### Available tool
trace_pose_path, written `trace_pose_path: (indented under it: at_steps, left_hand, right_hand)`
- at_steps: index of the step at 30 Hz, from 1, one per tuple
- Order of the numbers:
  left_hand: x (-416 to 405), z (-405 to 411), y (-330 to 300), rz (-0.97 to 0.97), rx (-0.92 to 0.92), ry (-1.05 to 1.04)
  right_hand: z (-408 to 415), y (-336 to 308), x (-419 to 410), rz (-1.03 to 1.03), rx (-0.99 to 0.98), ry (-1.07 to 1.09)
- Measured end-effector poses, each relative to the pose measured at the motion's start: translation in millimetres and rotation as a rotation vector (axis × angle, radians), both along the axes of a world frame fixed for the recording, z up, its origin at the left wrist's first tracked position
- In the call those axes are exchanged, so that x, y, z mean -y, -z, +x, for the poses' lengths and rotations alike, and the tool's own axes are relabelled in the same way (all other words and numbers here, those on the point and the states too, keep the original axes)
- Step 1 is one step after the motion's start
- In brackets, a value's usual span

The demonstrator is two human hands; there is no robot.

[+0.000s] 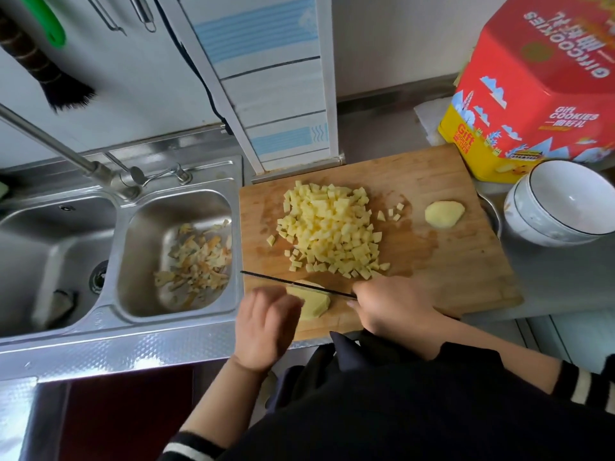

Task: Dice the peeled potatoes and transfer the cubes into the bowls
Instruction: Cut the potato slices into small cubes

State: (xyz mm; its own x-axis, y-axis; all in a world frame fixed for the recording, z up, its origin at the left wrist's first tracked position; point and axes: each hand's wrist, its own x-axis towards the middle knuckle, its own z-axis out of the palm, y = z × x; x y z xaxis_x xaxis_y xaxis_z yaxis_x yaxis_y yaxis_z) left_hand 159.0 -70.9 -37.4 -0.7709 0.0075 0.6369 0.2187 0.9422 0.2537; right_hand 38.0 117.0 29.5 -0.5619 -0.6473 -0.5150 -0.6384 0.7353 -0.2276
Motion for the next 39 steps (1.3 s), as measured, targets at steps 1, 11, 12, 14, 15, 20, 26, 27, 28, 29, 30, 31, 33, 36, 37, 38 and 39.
trace_pose_path:
  at_steps: [1, 11, 12, 14, 15, 20, 26, 27, 28, 29, 30, 31, 33, 36, 37, 38, 39]
  left_hand:
    - [-1.0, 9.8, 15.2, -0.003, 0.102, 0.006]
    - [-7.8, -0.1, 54.6, 0.068, 0.397, -0.196]
    - [-8.3, 0.4, 55.2, 0.076, 0.401, -0.204]
    - [-9.3, 2.2, 56.4, 0.086, 0.411, -0.222]
    - [-9.1, 2.9, 56.5, 0.085, 0.416, -0.228]
    - [-9.4, 2.3, 57.4, 0.087, 0.408, -0.241]
    - [-10.1, 3.9, 58.6, 0.088, 0.377, -0.253]
    - [-10.0, 4.3, 59.4, 0.089, 0.376, -0.252]
    - [-9.9, 4.1, 60.0, 0.091, 0.379, -0.252]
    - [-9.6, 4.0, 60.6, 0.092, 0.38, -0.254]
    - [-9.3, 3.6, 61.1, 0.096, 0.38, -0.257]
    - [-9.0, 3.9, 61.6, 0.101, 0.38, -0.26]
    - [-9.5, 4.8, 61.9, 0.106, 0.387, -0.258]
    - [-7.2, 4.0, 63.8, 0.094, 0.425, -0.246]
    - [-6.8, 4.1, 63.9, 0.084, 0.429, -0.247]
    - [-7.2, 4.4, 63.9, 0.077, 0.418, -0.245]
    - [-8.5, 5.2, 61.5, 0.079, 0.391, -0.227]
  right_hand:
    - [-0.3, -0.3, 0.1, 0.0, 0.0, -0.001]
    - [3.6, 3.5, 0.7, 0.016, -0.006, -0.02]
    - [4.7, 4.4, 0.3, 0.014, -0.005, -0.021]
    - [4.9, 5.7, -0.7, 0.018, 0.0, -0.022]
    - [4.6, 6.2, -0.6, 0.019, 0.004, -0.02]
    - [4.1, 9.4, -0.1, 0.031, 0.015, -0.009]
    - [1.1, 12.4, 7.0, 0.084, -0.028, -0.022]
    - [0.5, 14.7, 8.8, 0.109, -0.035, -0.024]
    - [-0.4, 16.8, 10.4, 0.137, -0.038, -0.027]
    - [-1.1, 19.1, 12.5, 0.161, -0.036, -0.029]
    - [-2.0, 21.2, 14.6, 0.183, -0.029, -0.029]
    - [-2.9, 23.7, 16.6, 0.205, -0.017, -0.026]
    - [-3.8, 28.9, 17.7, 0.236, 0.012, -0.012]
    - [-5.4, 37.8, 16.0, 0.215, 0.038, 0.0]
    - [-5.2, 39.1, 14.5, 0.209, 0.038, 0.004]
    - [-5.0, 39.2, 13.0, 0.202, 0.036, 0.007]
    - [-4.6, 39.1, 11.8, 0.188, 0.035, 0.012]
